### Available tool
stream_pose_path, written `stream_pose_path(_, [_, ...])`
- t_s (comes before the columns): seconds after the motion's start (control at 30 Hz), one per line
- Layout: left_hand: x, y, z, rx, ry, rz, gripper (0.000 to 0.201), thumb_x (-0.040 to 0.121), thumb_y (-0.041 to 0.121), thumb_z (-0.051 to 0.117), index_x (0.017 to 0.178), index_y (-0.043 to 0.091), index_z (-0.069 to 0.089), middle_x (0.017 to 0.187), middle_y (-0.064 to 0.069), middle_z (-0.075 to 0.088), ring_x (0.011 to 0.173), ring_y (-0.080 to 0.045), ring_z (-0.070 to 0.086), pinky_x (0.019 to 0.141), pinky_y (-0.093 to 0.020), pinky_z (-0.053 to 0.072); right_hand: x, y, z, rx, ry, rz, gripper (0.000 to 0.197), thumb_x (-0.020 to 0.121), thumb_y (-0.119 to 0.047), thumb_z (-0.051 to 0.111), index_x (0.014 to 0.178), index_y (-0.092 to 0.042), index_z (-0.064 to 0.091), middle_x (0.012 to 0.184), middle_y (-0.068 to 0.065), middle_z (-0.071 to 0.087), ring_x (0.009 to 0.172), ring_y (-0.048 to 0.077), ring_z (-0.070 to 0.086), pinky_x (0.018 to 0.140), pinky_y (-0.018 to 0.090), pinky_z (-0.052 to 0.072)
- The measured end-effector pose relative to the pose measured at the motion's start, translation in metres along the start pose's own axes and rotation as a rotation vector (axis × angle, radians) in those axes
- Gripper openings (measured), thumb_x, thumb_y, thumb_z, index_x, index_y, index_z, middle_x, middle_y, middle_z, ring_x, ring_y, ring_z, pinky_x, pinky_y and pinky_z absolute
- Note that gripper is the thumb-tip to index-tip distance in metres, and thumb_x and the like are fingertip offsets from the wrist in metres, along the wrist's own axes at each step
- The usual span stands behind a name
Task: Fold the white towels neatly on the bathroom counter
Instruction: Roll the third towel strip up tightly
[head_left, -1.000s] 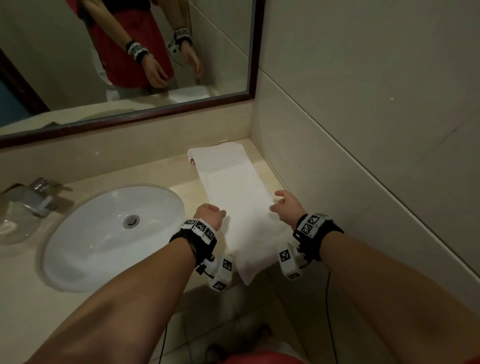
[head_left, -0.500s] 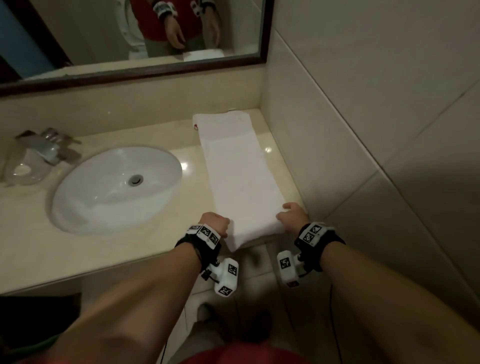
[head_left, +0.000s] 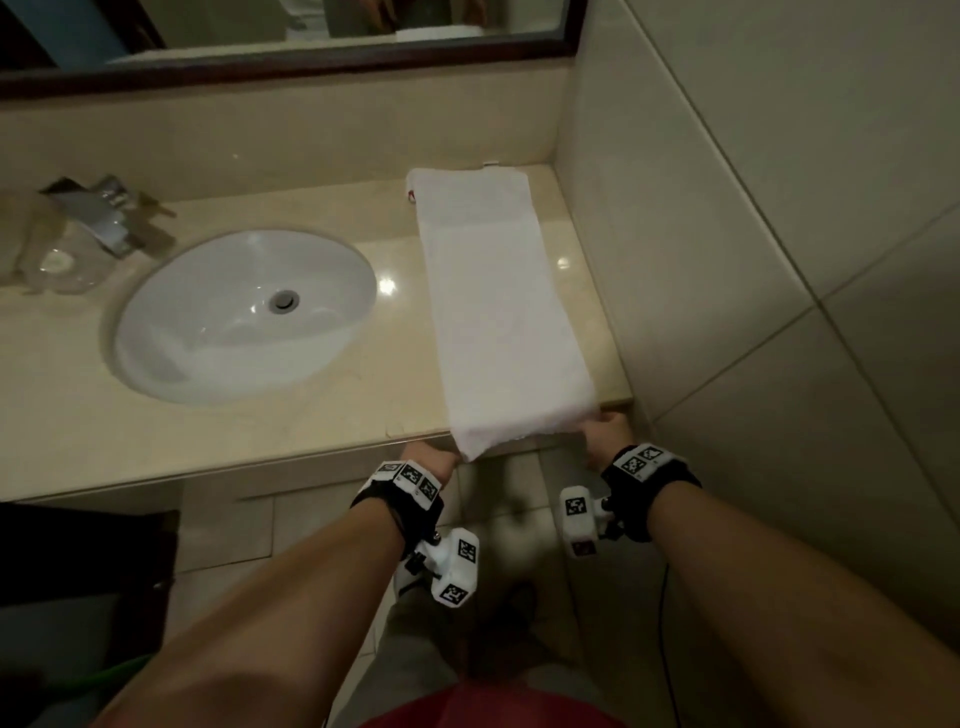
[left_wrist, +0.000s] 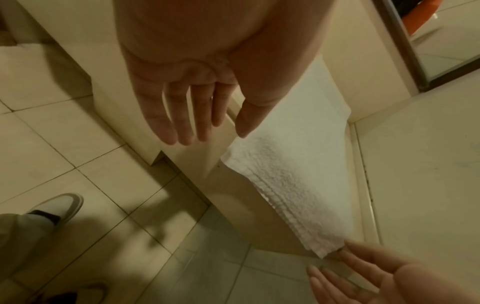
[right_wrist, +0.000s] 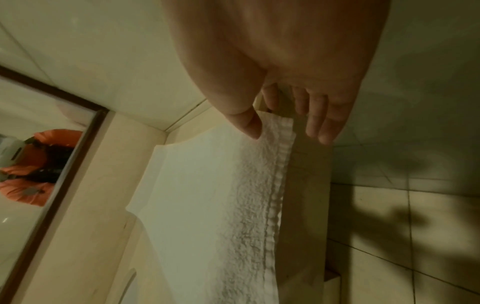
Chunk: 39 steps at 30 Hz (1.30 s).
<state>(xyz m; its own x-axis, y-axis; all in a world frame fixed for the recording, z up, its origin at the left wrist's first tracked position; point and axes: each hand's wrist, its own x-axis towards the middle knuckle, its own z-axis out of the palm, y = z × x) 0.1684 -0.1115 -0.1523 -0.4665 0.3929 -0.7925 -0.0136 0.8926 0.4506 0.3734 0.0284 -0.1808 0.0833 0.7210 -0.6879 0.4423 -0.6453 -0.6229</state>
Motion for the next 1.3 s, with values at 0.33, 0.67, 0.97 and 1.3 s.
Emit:
stream_pose_path(0.33, [0.003,0.003,0.020,-0.163,0.010,0.139,0.040,0.085,0.018,0.073,0.122,0.005,0.065,0.117,-0.012,0.066,0.089,-0.019,0.055,0.078,-0.029,0.050,0.006,0.001,-0.009,0.019,-0.012,-0.024,0.042,0.091,-0.009,0.058,0.132,-0.006,0.051,0.118,0.012,0.058,0.099,0.025,0.050,0.078,0.032,0.040])
stream_pose_path(0.67, [0.001,0.009,0.026,-0.257,0.067,0.132,0.035,0.083,0.014,0.073,0.115,0.000,0.066,0.111,-0.015,0.067,0.087,-0.021,0.056,0.083,-0.036,0.053,0.003,-0.001,-0.006,0.016,-0.012,-0.013,0.019,0.091,-0.023,0.059,0.104,-0.011,0.061,0.099,0.012,0.059,0.087,0.024,0.052,0.066,0.028,0.038])
stream_pose_path(0.97, [0.000,0.015,0.031,-0.256,0.049,0.072,0.022,0.089,0.007,0.060,0.108,0.001,0.067,0.091,-0.015,0.066,0.078,-0.030,0.063,0.072,-0.044,0.058,-0.005,-0.002,-0.008,0.167,-0.026,-0.011,0.012,0.090,-0.019,0.059,0.084,-0.019,0.049,0.100,0.012,0.058,0.091,0.031,0.058,0.068,0.041,0.055])
stream_pose_path(1.3, [0.001,0.011,0.028,-0.410,-0.096,-0.031,0.033,0.090,-0.010,0.041,0.114,0.005,0.058,0.095,-0.019,0.064,0.060,-0.026,0.062,0.045,-0.032,0.054,-0.014,-0.003,-0.011,0.329,-0.089,0.059,0.008,0.093,-0.012,0.059,0.089,-0.005,0.060,0.094,0.014,0.061,0.075,0.023,0.060,0.058,0.032,0.053])
